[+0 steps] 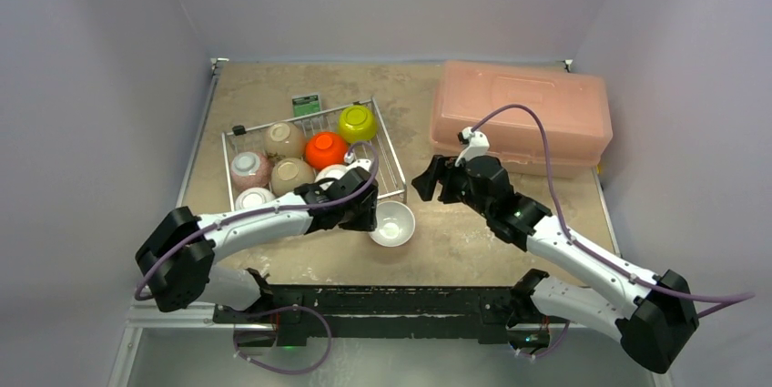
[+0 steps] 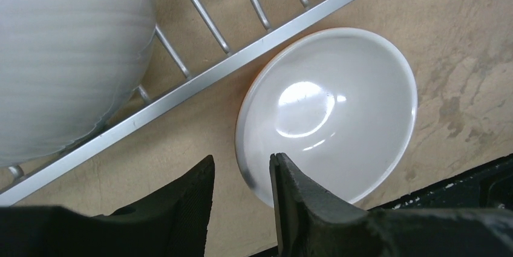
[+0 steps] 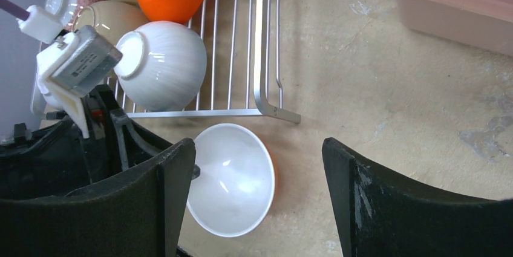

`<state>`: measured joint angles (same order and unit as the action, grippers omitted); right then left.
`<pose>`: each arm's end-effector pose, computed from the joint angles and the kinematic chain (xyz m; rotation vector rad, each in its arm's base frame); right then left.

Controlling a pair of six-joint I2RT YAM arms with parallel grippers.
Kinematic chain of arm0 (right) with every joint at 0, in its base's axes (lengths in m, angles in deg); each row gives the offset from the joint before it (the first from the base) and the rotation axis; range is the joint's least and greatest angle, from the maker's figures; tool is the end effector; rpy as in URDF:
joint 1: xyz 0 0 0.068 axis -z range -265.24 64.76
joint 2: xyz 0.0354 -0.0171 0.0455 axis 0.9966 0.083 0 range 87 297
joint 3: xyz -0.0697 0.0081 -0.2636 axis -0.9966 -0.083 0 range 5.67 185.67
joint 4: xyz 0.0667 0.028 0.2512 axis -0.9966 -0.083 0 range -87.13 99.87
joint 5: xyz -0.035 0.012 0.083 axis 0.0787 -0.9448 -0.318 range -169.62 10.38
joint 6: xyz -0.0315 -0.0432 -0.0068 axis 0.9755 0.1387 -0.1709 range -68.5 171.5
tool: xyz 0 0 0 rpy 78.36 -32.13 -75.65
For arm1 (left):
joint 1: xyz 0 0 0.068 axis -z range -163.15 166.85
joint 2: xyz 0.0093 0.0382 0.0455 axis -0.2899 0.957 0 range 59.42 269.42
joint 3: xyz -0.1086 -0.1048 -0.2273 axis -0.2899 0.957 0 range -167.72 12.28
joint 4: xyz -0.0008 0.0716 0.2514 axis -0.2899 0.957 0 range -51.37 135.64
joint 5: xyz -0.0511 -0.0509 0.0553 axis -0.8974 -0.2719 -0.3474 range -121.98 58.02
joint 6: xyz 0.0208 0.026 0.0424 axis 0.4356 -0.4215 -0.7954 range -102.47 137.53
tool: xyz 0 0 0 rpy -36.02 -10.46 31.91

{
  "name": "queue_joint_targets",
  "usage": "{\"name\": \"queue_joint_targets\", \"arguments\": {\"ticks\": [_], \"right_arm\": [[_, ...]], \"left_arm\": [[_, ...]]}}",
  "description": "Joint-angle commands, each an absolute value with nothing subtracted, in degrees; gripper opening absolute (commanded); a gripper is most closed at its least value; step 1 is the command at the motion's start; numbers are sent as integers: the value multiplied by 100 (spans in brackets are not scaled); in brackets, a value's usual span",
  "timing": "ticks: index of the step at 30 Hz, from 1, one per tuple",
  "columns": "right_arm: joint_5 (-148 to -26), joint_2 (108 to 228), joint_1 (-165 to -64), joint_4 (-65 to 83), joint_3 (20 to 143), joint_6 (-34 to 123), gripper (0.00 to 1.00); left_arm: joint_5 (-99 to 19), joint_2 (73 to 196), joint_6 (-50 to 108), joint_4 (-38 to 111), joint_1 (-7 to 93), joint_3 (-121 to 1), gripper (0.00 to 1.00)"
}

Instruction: Load the bowls into the dish rack

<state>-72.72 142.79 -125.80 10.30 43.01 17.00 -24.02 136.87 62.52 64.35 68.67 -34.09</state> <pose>0.1751 0.1443 0.2774 -0.0179 1.9595 0.7725 0.1665 -0.2039 0.2047 0.1018 2.6166 -0.4626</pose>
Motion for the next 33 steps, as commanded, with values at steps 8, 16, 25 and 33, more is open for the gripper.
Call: {"name": "queue_joint_targets", "arguments": {"ticks": [8, 16, 25, 33], "right_arm": [[-7601, 14209, -12585, 1169, 4232, 1768, 78], [-7601, 13972, -12585, 1032, 4080, 1622, 98], [-8106, 13331, -12581, 1200, 3774, 1207, 98], [-8030, 12413, -12587, 2219, 3065, -170, 98]], "left_arm": [[-2015, 14111, 6863, 6022, 6945, -3420, 25], [-2220, 13824, 6547, 5933, 6947, -3457, 0], [-2912, 13139, 5989, 5679, 6949, -3804, 0], [-3710, 13127, 5650, 5678, 6443, -4427, 0]]}}
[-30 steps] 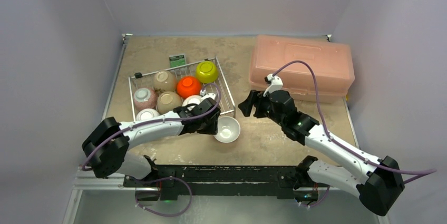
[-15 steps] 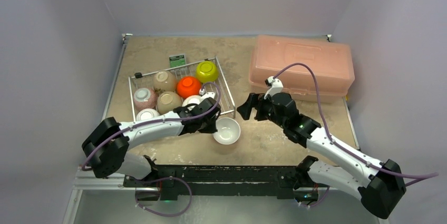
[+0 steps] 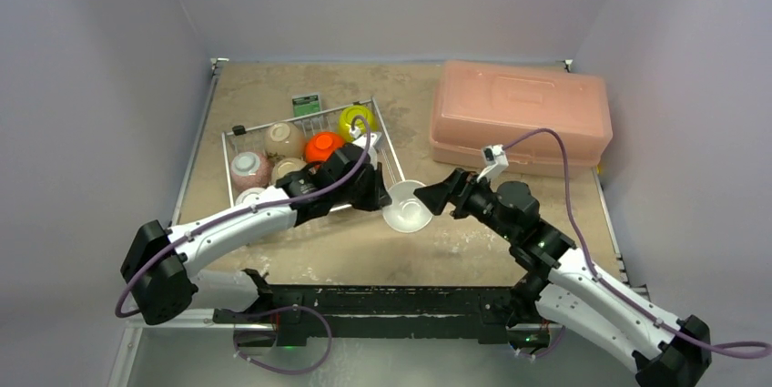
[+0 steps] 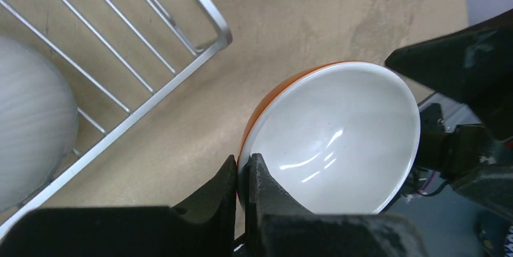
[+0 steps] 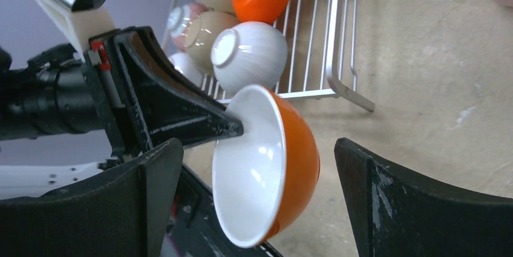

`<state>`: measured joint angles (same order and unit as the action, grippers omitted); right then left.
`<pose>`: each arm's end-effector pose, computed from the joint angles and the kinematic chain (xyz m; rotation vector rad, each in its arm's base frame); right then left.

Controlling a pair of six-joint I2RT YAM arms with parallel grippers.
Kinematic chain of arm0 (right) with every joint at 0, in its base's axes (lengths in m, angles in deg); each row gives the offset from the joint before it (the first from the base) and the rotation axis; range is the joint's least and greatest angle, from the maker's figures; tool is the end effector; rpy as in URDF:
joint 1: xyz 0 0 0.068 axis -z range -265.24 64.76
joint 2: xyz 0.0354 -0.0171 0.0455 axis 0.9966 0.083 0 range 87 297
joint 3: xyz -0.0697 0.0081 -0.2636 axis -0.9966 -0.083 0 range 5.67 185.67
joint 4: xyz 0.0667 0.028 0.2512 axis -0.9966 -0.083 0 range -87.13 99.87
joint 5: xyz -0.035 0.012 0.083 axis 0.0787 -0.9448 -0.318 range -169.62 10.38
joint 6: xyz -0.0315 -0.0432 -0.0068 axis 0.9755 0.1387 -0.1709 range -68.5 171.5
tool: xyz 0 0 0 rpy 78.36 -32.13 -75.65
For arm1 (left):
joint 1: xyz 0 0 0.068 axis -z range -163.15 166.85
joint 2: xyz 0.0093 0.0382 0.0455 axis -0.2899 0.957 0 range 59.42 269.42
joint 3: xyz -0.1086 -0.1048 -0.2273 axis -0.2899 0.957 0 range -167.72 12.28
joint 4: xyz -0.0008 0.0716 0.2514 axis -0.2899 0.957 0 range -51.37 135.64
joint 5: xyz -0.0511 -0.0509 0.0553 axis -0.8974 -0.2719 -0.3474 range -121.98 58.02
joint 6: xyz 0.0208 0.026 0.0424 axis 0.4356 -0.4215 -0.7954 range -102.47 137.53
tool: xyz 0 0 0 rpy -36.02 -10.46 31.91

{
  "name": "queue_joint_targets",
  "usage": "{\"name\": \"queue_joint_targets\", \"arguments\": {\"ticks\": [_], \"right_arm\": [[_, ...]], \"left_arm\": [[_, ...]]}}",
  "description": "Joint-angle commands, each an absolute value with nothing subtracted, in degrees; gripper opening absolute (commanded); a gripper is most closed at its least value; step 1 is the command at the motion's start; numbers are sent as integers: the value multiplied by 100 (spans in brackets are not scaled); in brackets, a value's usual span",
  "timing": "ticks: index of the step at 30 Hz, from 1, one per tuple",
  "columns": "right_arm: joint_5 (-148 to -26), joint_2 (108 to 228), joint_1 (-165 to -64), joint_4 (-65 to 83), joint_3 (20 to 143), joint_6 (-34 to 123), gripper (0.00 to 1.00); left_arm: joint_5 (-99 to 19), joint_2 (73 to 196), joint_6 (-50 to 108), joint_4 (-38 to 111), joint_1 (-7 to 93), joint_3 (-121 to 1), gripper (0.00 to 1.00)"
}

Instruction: Load the bowls into the dish rack

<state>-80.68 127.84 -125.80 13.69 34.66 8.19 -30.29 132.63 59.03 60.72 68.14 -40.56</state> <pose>0.1369 0.1181 0.2792 0.0293 1.8389 1.0804 0.1728 -0.2141 0.2632 0.1928 2.4366 -0.7544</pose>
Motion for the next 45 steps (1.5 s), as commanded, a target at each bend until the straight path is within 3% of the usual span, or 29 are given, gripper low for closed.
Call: {"name": "queue_joint_targets", "arguments": {"ticks": [1, 7, 17, 23, 31, 41, 45], "right_arm": [[-7988, 12344, -12585, 2308, 2961, -432, 98], [-7950, 12361, -12585, 2370, 2683, -1308, 98], [-8588, 13535, -12585, 5315, 1979, -2193, 97], [-8648, 13749, -12585, 5344, 2288, -1886, 75], [-8761, 14152, -12585, 5437, 2602, -1786, 69], [-8929, 14179, -12586, 5309, 2691, -1540, 82], [-8981, 14174, -12585, 5324, 2678, -1469, 84]], "left_arm": [[-3919, 13118, 5651, 5538, 6293, -4399, 0], [-4853, 13218, 5475, 5218, 5669, -4470, 0], [-6455, 13620, 5065, 5262, 4902, -4873, 0], [-7071, 13676, 4935, 5258, 4536, -4869, 0], [-7470, 13711, 4870, 5133, 4290, -4771, 0], [-7355, 13619, 5119, 4912, 4278, -4561, 0], [-7287, 13582, 5423, 4693, 4278, -4435, 0]]}}
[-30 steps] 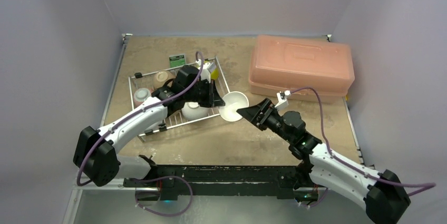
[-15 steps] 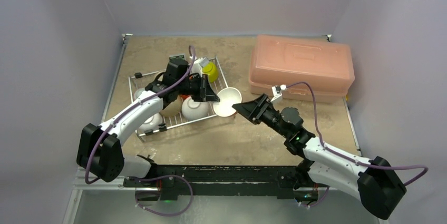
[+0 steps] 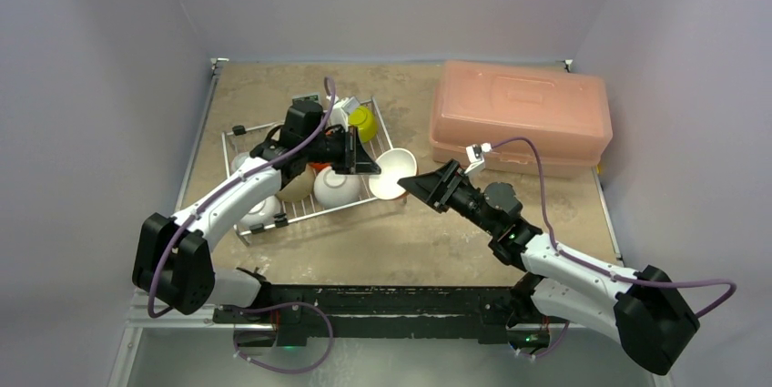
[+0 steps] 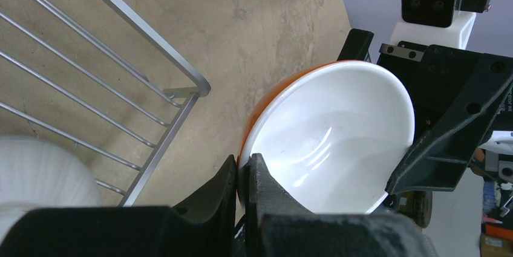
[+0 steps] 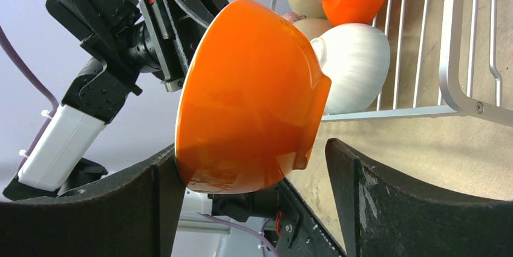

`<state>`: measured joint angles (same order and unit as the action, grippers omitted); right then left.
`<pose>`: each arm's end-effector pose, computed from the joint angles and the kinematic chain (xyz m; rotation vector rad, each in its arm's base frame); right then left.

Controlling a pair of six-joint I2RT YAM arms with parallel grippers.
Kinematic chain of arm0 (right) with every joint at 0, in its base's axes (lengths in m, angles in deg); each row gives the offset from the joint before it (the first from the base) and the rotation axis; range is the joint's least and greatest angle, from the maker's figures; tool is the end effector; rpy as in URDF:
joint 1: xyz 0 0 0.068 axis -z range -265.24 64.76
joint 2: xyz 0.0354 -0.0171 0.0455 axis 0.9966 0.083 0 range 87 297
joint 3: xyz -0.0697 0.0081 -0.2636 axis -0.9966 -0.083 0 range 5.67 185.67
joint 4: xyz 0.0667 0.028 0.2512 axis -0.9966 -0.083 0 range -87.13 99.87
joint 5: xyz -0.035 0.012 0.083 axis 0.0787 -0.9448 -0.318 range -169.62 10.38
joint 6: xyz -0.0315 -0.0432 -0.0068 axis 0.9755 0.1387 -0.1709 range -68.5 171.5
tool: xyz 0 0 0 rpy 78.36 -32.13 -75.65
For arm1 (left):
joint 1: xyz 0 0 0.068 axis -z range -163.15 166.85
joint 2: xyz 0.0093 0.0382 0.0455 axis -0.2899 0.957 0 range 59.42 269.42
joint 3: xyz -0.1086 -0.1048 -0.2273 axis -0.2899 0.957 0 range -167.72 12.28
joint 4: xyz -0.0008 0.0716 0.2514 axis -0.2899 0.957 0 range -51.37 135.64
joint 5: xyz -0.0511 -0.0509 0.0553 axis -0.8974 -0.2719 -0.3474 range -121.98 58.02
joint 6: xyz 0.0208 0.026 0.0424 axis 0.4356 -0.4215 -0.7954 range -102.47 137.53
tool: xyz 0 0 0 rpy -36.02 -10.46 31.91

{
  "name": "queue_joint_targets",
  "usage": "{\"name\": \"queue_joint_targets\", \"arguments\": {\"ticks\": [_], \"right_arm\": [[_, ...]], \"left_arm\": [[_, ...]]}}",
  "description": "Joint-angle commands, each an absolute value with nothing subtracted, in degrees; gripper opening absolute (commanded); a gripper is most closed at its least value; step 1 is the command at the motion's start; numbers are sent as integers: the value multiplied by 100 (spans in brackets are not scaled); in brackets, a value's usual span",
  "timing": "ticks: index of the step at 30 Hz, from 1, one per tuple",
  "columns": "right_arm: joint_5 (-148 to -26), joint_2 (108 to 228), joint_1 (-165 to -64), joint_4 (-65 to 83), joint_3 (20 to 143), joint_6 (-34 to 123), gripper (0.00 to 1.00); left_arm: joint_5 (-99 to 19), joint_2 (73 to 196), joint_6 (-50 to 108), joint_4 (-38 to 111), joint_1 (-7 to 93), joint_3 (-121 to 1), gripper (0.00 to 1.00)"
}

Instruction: Load the bowls into the dish rack

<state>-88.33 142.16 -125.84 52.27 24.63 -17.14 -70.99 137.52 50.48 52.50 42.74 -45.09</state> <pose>0.1565 0.1413 0.2457 0.2708 1.6782 1.6138 0.2596 -0.1510 0.2835 0.2839 2.3104 -1.2960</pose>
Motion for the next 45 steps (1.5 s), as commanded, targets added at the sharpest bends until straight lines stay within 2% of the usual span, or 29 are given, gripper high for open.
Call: {"name": "queue_joint_targets", "arguments": {"ticks": [1, 5, 14, 17, 18, 22, 24, 27, 29, 30, 37, 45], "right_arm": [[-8988, 14176, -12585, 5326, 2683, -1468, 83], [-9007, 14253, -12585, 5357, 2782, -1382, 77], [-8937, 14787, -12585, 5522, 2880, -1463, 46], [-8852, 14880, -12585, 5339, 3099, -1213, 40], [-8760, 14887, -12585, 5262, 3180, -1098, 40], [-8522, 14886, -12585, 4854, 3557, -659, 39], [-8331, 14883, -12589, 4679, 3764, -414, 38], [-8143, 14965, -12585, 4421, 4136, 54, 37], [-8117, 15101, -12588, 4223, 4430, 513, 36], [-8048, 15176, -12585, 4003, 4627, 764, 36], [-8175, 15828, -12585, 3416, 5686, 2757, 36], [-8100, 16643, -12613, 2989, 6500, 4291, 33]], "left_arm": [[-7248, 13567, 5495, 4651, 4278, -4400, 0], [-7110, 13536, 5759, 4476, 4280, -4278, 0], [-6773, 13612, 6370, 3971, 4278, -4127, 0], [-6646, 13610, 6248, 4161, 4278, -4184, 0], [-6580, 13602, 6165, 4268, 4283, -4225, 3], [-5957, 13455, 5892, 4742, 4279, -4371, 44], [-5406, 13310, 5801, 4988, 4278, -4424, 57], [-4270, 13038, 5635, 5502, 4278, -4542, 70], [-3380, 12850, 5524, 5881, 4278, -4635, 87], [-3034, 12752, 5435, 5997, 4279, -4676, 90], [-1012, 11908, 4874, 6767, 4278, -5146, 96], [-326, 11178, 4531, 6828, 4279, -4902, 97]]}}
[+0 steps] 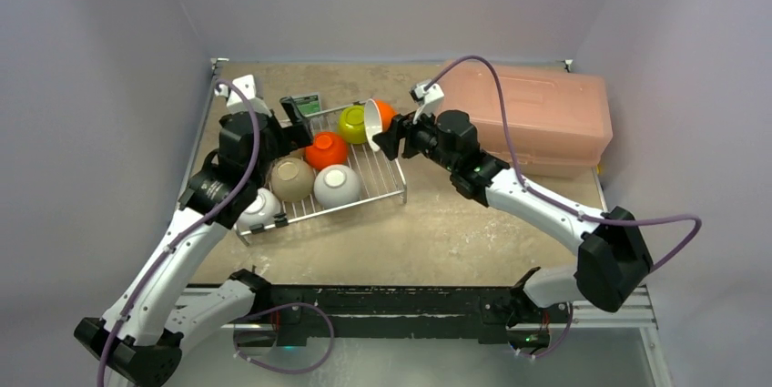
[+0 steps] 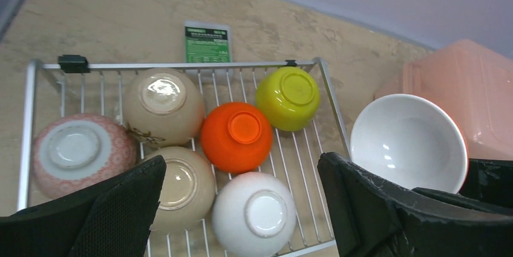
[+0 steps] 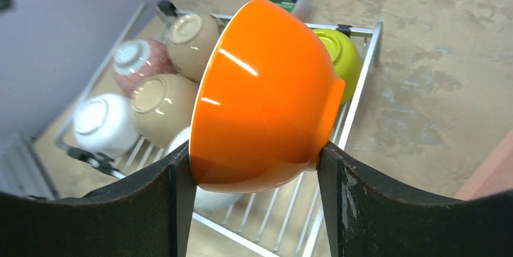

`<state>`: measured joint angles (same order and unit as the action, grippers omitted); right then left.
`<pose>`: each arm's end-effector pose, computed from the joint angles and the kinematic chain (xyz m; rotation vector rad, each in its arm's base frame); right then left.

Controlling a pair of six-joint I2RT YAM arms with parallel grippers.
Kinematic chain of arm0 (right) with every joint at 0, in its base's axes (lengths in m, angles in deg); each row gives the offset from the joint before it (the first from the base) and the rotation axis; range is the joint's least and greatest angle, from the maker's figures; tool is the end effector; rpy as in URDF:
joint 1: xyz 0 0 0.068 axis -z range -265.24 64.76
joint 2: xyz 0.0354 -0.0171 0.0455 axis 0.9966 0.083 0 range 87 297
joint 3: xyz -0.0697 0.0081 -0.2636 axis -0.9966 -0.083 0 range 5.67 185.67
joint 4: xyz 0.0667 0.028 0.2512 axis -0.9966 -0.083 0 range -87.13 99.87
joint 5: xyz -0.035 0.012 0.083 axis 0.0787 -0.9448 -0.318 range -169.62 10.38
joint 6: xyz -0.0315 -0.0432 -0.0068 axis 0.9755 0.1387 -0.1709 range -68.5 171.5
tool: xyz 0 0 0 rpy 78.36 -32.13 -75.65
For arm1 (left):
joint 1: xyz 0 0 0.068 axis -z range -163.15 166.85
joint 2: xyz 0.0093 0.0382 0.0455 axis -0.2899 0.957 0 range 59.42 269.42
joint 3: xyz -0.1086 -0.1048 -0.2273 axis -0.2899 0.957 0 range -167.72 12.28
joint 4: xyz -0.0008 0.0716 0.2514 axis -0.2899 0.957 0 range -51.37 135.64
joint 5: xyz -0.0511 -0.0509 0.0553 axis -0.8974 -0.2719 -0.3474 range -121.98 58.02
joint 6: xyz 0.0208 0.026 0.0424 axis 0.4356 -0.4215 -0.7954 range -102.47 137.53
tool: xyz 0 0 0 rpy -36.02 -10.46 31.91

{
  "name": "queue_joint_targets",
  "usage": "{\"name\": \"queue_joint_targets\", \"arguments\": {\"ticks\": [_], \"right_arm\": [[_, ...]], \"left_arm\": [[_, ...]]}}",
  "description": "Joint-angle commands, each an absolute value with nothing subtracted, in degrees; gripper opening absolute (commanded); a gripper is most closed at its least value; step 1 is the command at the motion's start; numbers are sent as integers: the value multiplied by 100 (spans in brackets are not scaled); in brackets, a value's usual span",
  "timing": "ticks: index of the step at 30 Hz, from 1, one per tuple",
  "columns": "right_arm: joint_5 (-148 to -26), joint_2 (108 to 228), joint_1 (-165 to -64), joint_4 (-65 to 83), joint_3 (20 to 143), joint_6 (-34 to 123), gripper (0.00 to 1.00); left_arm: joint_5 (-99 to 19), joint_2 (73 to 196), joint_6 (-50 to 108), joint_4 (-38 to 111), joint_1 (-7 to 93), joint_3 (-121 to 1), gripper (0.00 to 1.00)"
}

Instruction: Load the bowls into the dish rack

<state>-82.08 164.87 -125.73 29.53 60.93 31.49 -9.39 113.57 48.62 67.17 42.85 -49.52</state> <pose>0.2447 0.2109 0.3271 -0.3343 1.6566 0.8398 0.1857 -0.0755 0.3814 -0.3453 1.8858 -0.2916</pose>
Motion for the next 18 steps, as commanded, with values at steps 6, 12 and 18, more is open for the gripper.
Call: {"name": "queue_joint_targets", "arguments": {"ticks": [6, 12, 18], "right_arm": [[-7342, 17262, -13084, 2664, 6966, 5224, 31], [-6901, 17712, -13346, 2242, 7465, 6087, 29], [-6480, 18338, -13447, 1795, 7961, 6858, 29]], "left_arm": [[-56, 11048, 4386, 7159, 4278, -4795, 97], [-279, 10736, 4473, 7004, 4279, -4426, 97], [-103, 10652, 4485, 7128, 4278, -4280, 97]]}}
